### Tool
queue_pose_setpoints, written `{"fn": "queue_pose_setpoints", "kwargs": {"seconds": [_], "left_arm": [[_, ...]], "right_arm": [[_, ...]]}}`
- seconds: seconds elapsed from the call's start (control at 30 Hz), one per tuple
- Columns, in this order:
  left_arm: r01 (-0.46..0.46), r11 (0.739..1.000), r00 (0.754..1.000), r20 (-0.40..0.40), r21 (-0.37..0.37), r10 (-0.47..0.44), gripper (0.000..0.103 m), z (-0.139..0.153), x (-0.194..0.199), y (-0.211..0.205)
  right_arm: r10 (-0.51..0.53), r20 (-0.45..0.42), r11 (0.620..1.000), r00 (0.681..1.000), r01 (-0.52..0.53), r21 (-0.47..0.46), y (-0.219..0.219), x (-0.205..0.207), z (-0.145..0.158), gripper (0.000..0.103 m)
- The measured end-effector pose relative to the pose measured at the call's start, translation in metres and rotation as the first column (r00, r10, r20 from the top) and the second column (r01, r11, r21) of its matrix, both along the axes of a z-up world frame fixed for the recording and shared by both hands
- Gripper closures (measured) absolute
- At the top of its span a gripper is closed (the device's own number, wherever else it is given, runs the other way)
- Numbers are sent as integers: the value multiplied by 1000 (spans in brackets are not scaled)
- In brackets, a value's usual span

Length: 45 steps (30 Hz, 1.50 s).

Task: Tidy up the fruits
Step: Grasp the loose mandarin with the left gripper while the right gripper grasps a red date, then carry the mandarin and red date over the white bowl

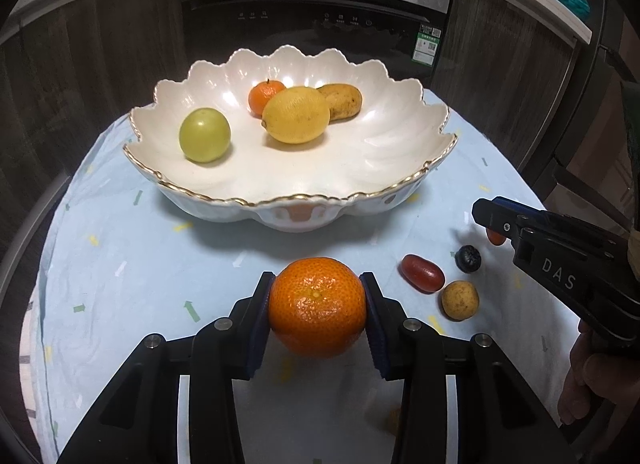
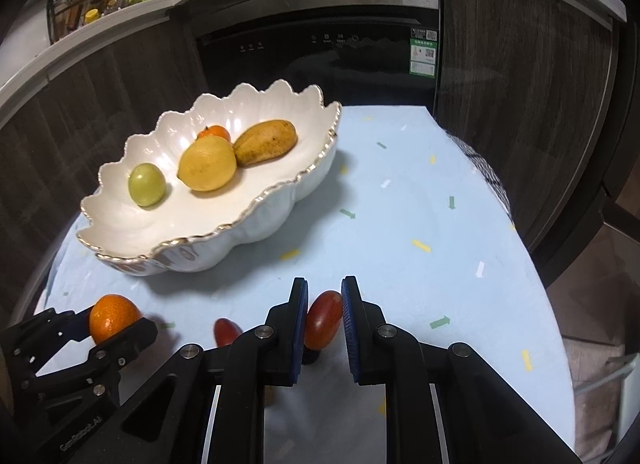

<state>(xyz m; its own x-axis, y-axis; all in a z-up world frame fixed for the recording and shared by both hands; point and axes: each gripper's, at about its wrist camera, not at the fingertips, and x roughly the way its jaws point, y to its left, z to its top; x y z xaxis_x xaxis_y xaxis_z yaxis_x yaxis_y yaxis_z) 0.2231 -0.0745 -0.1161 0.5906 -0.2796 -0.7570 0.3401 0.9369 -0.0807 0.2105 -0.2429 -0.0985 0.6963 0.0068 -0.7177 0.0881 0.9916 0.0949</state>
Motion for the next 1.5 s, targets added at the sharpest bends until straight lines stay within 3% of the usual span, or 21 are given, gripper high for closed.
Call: {"fn": "queue_pose_setpoints", "kwargs": {"seconds": [0.93,1.5], "left_arm": [[-39,999,990,134,-29,43,62,70,-16,24],[-56,998,980,188,-29,60,62,99,23,30]], "right_arm": [[57,155,998,986,-54,-21,28,-18,77,85],[82,202,997,976,-77,-31,39,15,104,85]]}}
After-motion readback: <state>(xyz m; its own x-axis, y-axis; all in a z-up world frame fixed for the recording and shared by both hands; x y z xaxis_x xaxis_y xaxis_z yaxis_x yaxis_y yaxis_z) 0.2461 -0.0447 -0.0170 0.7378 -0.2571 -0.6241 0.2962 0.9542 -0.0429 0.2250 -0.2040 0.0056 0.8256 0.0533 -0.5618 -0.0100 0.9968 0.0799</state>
